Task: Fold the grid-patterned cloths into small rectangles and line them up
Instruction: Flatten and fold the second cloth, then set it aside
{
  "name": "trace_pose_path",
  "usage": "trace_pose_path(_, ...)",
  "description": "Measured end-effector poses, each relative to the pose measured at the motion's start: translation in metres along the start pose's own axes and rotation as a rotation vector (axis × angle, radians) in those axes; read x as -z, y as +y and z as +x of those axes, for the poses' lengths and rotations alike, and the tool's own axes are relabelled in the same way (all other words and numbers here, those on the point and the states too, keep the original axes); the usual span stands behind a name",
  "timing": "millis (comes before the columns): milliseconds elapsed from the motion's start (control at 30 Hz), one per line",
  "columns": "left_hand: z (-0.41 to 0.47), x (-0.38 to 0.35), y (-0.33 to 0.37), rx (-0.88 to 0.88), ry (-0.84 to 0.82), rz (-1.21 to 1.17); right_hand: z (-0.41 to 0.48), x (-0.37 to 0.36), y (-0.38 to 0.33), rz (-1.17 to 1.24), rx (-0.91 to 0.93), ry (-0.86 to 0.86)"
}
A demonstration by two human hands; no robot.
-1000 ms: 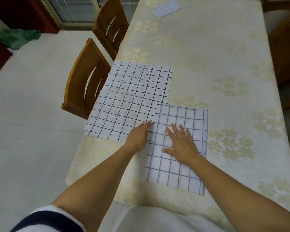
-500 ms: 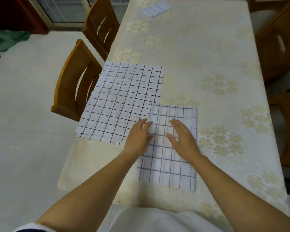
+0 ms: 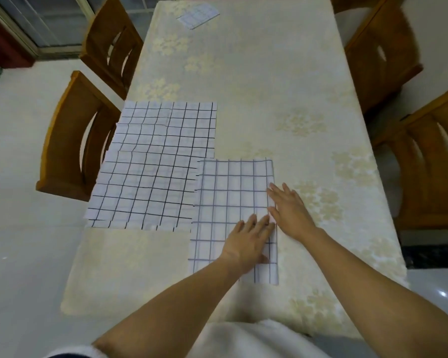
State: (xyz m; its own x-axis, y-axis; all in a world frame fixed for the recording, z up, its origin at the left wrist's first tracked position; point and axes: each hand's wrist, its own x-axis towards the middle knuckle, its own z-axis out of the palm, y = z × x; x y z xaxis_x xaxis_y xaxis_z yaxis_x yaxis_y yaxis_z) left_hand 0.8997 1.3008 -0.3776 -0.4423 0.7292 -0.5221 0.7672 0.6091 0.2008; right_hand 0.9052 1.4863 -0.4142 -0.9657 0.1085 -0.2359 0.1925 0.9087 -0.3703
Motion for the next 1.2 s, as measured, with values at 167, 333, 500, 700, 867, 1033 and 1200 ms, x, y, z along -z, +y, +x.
trace_pose_path(167,0.006,0.001,0.003,-0.009,0.025,0.095,0.011,0.012,0.004,0.018,-0.022,0.015)
trace_pose_path(333,0.009,0.0,0.003,-0.021,-0.019,0.123,0.015,0.018,0.01,0.133,-0.015,0.033)
trace_pose_path(500,0.003,-0.001,-0.009,-0.021,-0.042,0.084,0.008,0.012,0.011,0.053,0.026,0.003)
trace_pose_path(700,0.004,-0.002,-0.01,-0.037,-0.048,0.097,0.009,0.005,0.015,0.044,0.027,0.013)
trace_pose_path(867,0.003,-0.004,-0.008,-0.041,-0.061,0.088,0.007,0.006,0.02,0.078,0.023,0.016)
trace_pose_path(1033,-0.001,-0.003,-0.008,-0.003,-0.052,0.096,0.008,0.006,0.022,0.08,-0.009,0.024)
trace_pose_path(1200,0.002,0.002,-0.004,-0.031,-0.001,0.13,0.008,0.004,0.018,0.058,-0.039,0.023)
